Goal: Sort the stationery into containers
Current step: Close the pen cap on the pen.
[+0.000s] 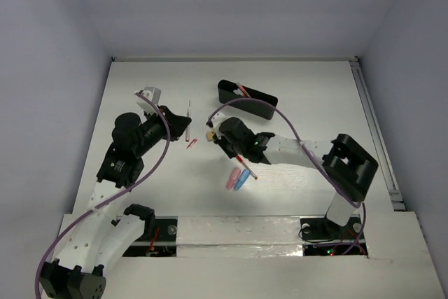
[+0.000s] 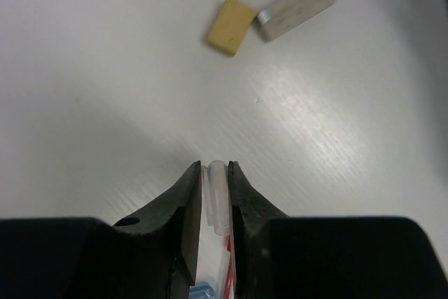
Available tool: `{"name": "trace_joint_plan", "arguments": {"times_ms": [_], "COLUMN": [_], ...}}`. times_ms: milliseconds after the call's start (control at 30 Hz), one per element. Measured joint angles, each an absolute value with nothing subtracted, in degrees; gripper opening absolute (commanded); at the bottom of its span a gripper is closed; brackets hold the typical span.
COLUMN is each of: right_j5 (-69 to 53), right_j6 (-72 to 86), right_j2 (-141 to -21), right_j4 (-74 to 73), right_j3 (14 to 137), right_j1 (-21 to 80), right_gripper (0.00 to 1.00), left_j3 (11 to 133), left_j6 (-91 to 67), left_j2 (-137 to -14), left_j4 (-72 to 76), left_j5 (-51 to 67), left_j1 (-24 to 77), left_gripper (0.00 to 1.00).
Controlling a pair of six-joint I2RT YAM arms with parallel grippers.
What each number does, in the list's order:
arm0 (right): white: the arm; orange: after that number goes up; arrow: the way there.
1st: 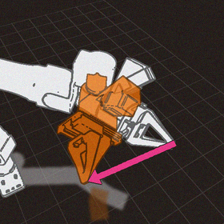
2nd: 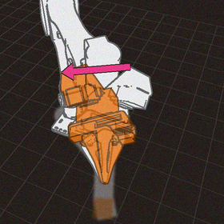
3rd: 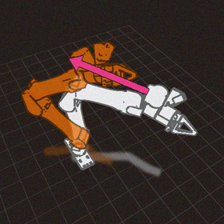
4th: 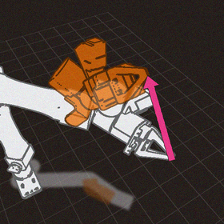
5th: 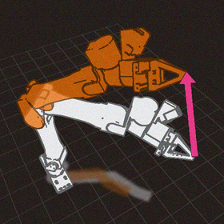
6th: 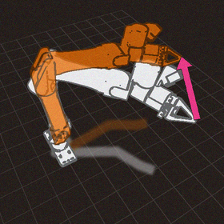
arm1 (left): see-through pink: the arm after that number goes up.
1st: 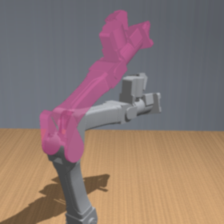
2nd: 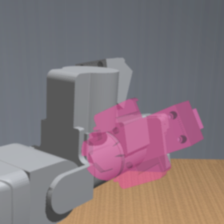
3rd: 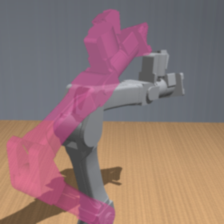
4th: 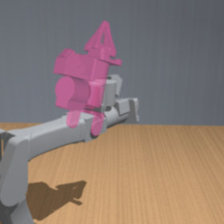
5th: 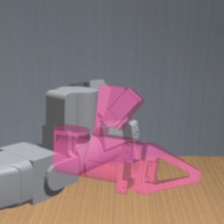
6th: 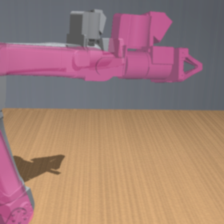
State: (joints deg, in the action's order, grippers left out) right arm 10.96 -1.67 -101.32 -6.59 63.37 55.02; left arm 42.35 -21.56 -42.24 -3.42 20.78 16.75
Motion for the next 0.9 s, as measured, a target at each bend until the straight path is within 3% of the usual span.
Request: {"name": "trace_joint_plan", "arguments": {"times_ms": [400, 900], "right_j5": [16.8, 20.5], "right_j6": [18.0, 43.1], "right_j2": [-80.9, -80.3], "right_j4": [12.9, 32.1], "right_j3": [57.7, 56.1], "right_j1": [49.5, 47.5], "right_gripper": [0.0, 0.0], "left_j3": [38.5, 37.0], "left_j6": [-22.3, -23.9], "left_j2": [-38.4, -40.5], "left_j4": [5.8, 10.0], "left_j5": [34.6, 39.6], "left_j1": [17.0, 18.8], "left_gripper": [0.0, 0.0]}}
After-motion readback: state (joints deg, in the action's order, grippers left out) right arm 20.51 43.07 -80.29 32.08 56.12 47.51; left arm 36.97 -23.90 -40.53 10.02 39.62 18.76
